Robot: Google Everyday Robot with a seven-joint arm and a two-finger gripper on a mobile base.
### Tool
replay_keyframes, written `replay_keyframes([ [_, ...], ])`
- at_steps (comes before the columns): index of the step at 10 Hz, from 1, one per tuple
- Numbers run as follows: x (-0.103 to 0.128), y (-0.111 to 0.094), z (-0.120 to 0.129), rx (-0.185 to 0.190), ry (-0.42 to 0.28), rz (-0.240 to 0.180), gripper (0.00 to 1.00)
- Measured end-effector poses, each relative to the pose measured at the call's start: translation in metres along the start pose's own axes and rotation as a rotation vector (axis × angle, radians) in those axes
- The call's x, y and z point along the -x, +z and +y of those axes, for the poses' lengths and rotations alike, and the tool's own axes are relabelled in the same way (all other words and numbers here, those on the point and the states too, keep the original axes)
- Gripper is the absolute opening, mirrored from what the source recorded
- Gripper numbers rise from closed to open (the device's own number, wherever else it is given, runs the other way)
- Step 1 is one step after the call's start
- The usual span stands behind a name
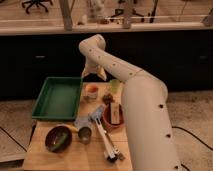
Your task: Place apple in paper cup
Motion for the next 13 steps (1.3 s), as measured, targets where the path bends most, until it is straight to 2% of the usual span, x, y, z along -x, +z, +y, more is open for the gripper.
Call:
replay_keyframes([
  [13,0.0008,0.0070,-0.0022,0.017,-0.006,-0.019,0.80],
])
